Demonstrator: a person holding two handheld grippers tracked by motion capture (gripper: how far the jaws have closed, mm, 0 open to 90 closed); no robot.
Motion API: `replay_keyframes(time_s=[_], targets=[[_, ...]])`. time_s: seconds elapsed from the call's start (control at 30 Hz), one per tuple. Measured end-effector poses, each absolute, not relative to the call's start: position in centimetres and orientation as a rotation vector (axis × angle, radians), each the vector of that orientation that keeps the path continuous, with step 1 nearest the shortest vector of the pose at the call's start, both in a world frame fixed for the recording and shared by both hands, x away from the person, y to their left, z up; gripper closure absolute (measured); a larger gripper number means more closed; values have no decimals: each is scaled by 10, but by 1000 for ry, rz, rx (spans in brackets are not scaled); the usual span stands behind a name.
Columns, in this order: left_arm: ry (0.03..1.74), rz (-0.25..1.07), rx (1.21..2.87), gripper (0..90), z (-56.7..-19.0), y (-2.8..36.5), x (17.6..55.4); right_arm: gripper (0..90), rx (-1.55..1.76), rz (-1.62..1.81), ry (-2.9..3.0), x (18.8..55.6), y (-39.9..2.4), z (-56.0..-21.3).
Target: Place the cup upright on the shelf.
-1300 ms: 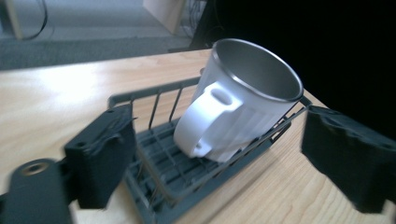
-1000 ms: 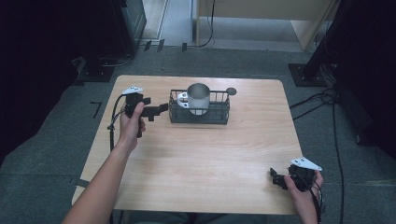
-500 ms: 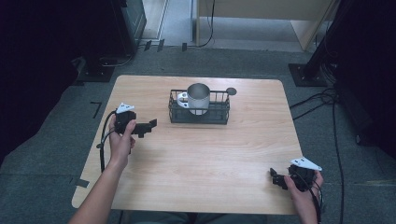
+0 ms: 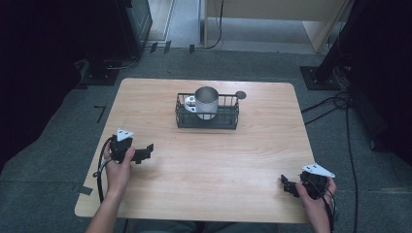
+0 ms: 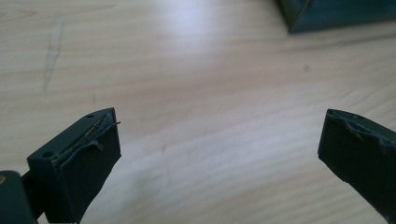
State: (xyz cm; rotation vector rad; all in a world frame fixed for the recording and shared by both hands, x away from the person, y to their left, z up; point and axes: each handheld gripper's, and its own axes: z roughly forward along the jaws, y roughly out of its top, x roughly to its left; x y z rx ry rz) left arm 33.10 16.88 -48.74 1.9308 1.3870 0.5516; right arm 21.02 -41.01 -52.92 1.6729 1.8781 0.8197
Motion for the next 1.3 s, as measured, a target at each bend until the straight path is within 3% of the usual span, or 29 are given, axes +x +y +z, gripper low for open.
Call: replay_keyframes(time_s=[0.53, 0.83, 1.3], targets=[[1488, 648, 1984, 0, -518, 197, 282, 0, 1670, 818, 1879, 210, -410, -529], [1504, 621, 1975, 0, -519, 206, 264, 0, 1670, 819, 1879, 210, -410, -529], [1577, 647, 1926, 0, -519, 204, 260, 0, 1670, 819, 1879, 210, -410, -529]])
